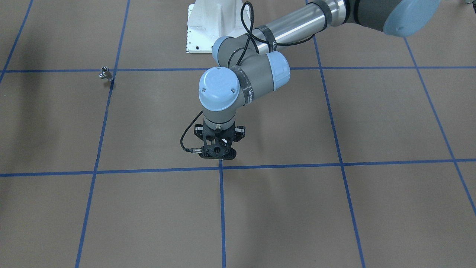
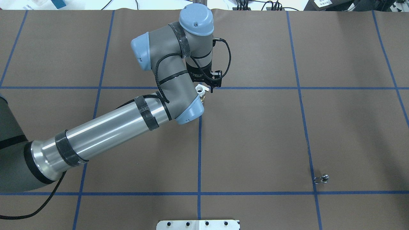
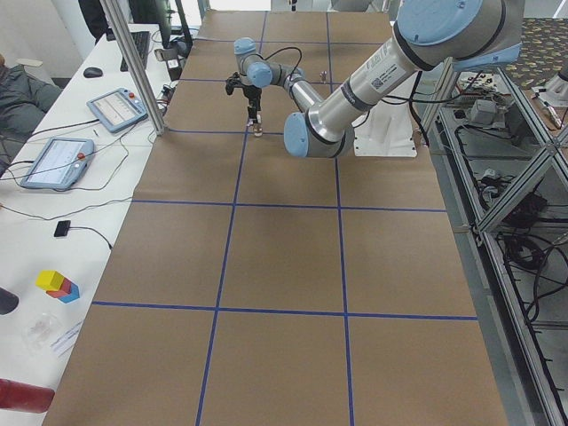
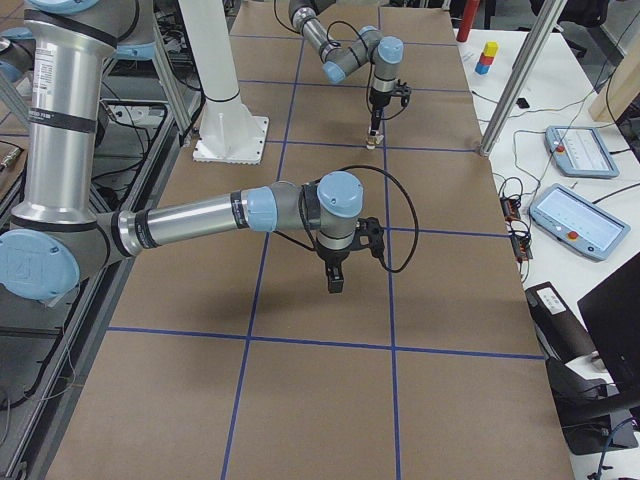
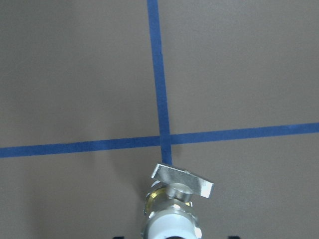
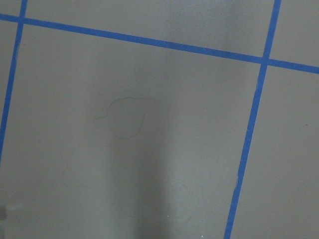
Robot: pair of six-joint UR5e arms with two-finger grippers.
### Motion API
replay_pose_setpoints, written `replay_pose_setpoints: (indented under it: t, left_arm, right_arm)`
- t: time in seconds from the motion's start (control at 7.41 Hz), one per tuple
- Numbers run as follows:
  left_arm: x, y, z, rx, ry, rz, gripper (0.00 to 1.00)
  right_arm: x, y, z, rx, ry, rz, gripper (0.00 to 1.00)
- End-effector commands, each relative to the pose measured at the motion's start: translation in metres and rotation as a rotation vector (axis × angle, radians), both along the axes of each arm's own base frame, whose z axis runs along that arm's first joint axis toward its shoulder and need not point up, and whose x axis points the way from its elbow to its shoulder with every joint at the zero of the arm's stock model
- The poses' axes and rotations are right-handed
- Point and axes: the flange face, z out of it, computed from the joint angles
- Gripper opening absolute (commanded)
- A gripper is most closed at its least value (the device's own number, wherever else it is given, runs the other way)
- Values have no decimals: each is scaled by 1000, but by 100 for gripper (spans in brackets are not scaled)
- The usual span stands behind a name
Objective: Assemble PPR valve and pipe with both arms
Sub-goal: 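Set the valve upright at the center and open the left gripper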
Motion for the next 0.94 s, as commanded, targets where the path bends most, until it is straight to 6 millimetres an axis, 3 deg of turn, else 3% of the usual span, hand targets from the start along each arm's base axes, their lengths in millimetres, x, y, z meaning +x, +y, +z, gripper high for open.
replay_pose_setpoints:
  t: [0.0, 0.14, 0.27, 0.4, 0.54, 0.68, 0.81]
  left_arm:
    - [-45, 18, -25, -9, 22, -5, 99]
    - [-77, 41, -27, 7, 45, -7, 99]
    - [-112, 67, -11, 12, 53, -13, 99]
    - [-147, 92, 17, 30, 68, -17, 99]
    - [-181, 102, 29, 47, 86, -38, 99]
    - [-207, 106, 35, 48, 84, -58, 99]
    - [-217, 106, 36, 46, 76, -68, 99]
  right_arm:
    - [0, -1, 0, 2, 0, -1, 99]
    - [-13, -4, -4, 13, 0, -30, 100]
    - [-30, -6, -8, 51, 0, -64, 99]
    - [-38, -5, -10, 94, -5, -79, 100]
    - [-45, -5, -12, 24, -14, -20, 99]
    - [-67, -6, -23, -12, -32, 44, 99]
    - [-97, -5, -38, -92, -66, 149, 99]
